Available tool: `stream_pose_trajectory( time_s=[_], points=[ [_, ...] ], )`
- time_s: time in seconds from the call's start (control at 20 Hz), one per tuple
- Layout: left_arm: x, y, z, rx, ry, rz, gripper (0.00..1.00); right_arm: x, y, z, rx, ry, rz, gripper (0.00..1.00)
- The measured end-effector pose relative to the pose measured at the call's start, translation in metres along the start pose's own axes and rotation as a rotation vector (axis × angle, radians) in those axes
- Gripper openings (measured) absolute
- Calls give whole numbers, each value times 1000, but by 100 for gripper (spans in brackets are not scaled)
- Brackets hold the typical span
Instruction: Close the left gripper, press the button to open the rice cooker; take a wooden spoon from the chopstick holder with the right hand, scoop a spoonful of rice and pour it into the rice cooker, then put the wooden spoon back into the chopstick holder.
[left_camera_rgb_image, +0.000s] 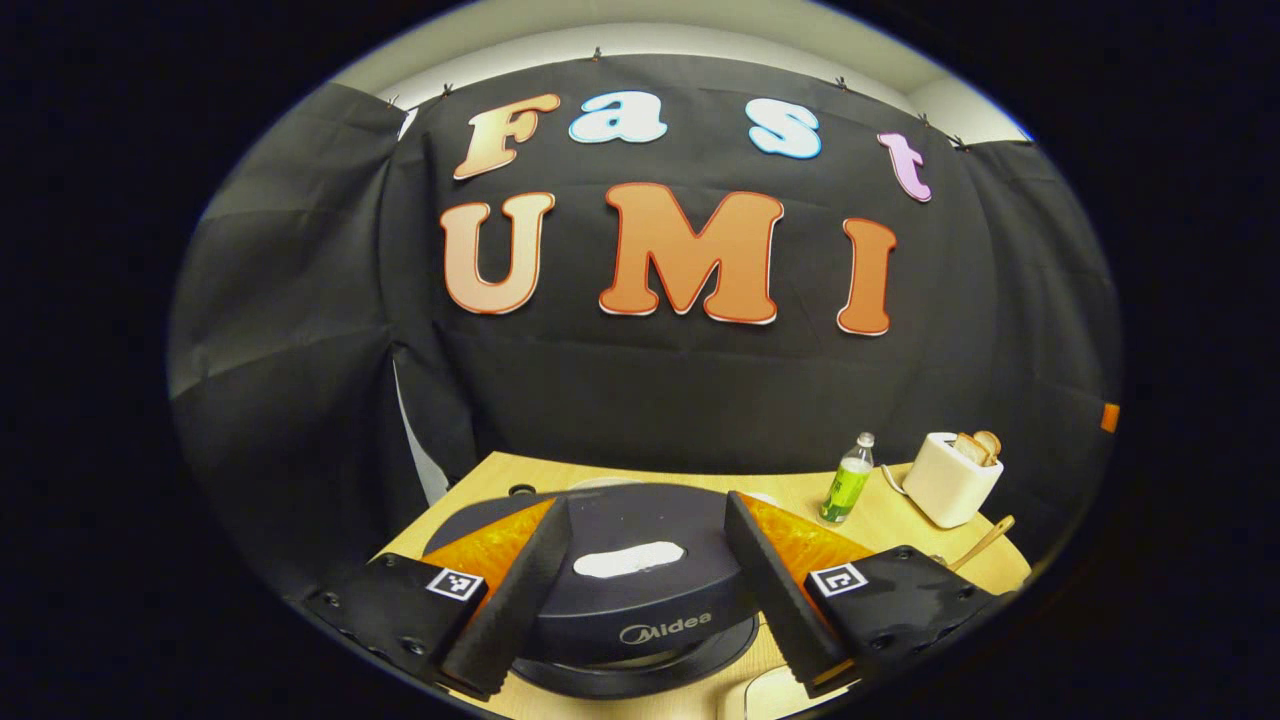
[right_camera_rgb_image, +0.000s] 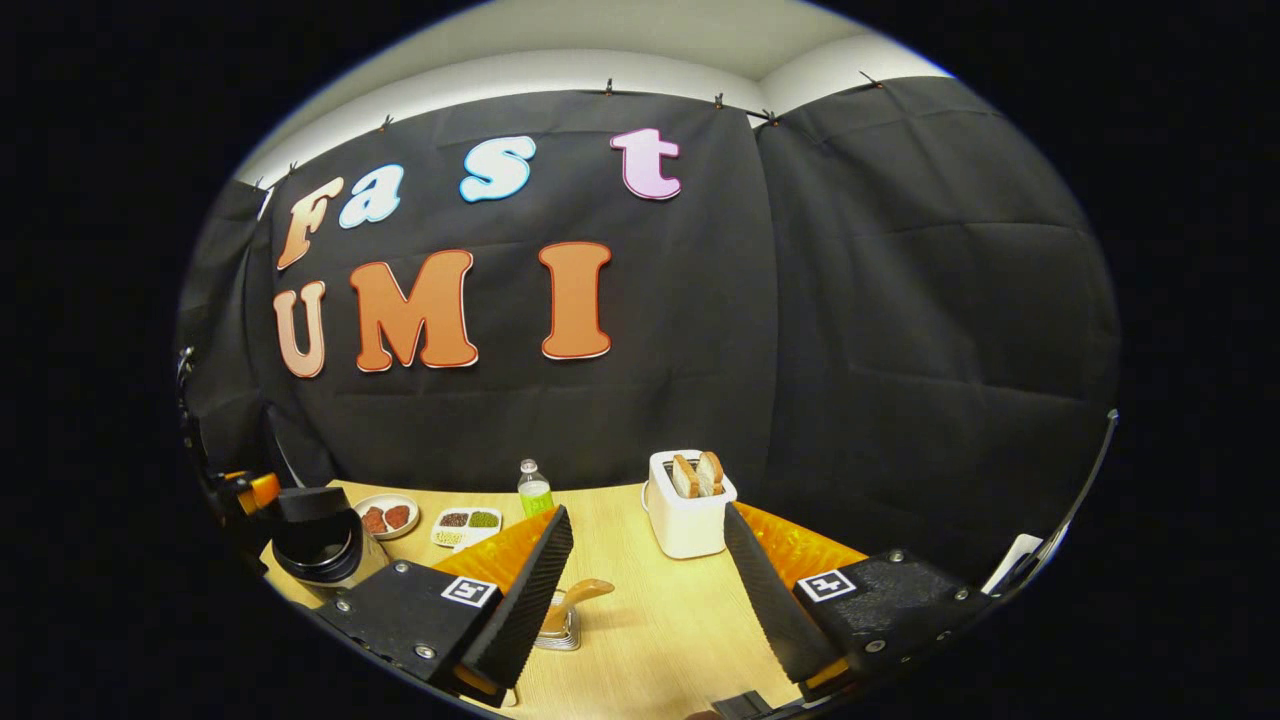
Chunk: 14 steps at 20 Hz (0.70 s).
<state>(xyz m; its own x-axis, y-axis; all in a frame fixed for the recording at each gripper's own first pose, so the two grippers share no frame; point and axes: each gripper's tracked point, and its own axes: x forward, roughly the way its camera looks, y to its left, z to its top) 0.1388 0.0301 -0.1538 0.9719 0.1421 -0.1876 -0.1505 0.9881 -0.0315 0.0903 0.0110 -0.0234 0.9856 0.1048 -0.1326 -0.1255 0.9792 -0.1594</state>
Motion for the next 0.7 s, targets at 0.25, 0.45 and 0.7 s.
stream_pose_trajectory(
  time_s=[0.25, 0.45, 0.7],
  points=[
    [0, 5, -52, 66, 19, 35, 94, -2, -7, -4, -15, 13, 1, 93],
    [-1, 4, -66, 83, -16, 52, 97, -4, -12, -10, -2, 30, 4, 94],
    [-1, 2, -74, 74, -112, 29, 100, -4, -14, -18, -16, 45, 5, 93]
  ],
)
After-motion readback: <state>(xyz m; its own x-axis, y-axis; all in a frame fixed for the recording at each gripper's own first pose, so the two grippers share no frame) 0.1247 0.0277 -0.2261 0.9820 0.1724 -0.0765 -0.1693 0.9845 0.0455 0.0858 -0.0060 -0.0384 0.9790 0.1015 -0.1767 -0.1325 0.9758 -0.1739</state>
